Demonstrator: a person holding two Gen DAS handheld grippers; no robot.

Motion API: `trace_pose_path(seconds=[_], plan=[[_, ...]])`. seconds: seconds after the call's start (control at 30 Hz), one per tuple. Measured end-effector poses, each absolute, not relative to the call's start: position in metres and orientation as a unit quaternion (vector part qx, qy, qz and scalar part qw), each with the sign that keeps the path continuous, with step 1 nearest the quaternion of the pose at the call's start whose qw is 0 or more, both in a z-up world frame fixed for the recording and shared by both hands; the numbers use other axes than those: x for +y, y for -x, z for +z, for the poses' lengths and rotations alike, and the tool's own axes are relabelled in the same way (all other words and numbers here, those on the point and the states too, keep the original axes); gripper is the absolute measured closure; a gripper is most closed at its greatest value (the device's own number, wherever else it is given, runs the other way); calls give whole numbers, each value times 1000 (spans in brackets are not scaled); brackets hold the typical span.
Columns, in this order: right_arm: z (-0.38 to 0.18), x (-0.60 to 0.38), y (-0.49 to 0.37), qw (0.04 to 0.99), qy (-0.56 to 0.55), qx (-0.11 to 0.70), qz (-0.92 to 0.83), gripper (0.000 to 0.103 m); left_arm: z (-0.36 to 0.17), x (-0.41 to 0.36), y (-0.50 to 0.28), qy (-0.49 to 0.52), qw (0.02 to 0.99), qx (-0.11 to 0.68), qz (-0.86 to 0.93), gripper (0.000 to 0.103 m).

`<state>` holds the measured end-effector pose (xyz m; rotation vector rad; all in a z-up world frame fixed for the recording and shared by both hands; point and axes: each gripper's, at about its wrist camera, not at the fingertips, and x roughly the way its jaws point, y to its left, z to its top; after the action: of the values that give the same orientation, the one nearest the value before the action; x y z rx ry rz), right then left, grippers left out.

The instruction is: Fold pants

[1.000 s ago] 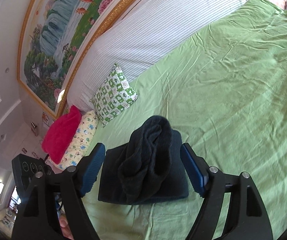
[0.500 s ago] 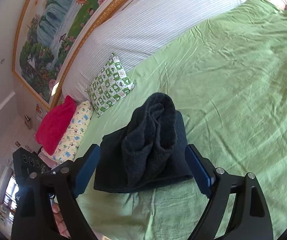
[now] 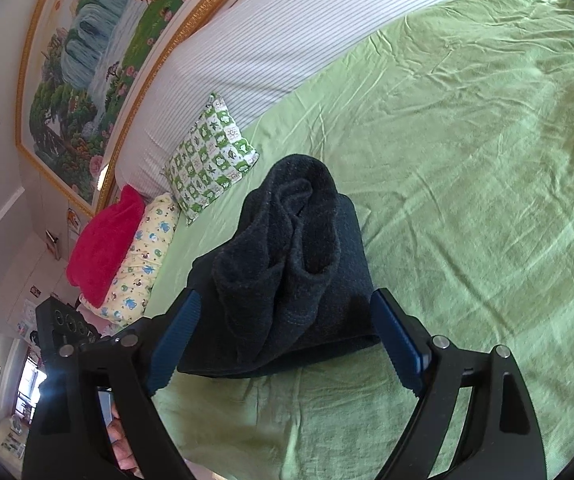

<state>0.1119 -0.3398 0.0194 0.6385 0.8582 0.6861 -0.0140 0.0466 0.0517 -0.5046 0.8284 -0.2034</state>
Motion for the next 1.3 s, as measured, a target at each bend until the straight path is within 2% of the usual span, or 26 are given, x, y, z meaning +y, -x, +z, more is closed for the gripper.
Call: trace_pose_path(seconds=[1.07, 1.17, 1.27, 1.3], plan=[[-2, -328, -140, 777, -305, 438, 333, 15, -1, 63, -42, 306, 829, 451, -124, 24], [-6, -330, -145, 768, -314, 442, 341, 19, -10, 61, -49, 318, 820, 458, -130, 24], [-10, -333, -146, 764, -323, 442, 342, 34, -17, 58, -53, 324, 816, 458, -136, 27], [-13, -335, -147, 762, -327, 442, 341, 37, -17, 57, -54, 323, 817, 457, -137, 30]])
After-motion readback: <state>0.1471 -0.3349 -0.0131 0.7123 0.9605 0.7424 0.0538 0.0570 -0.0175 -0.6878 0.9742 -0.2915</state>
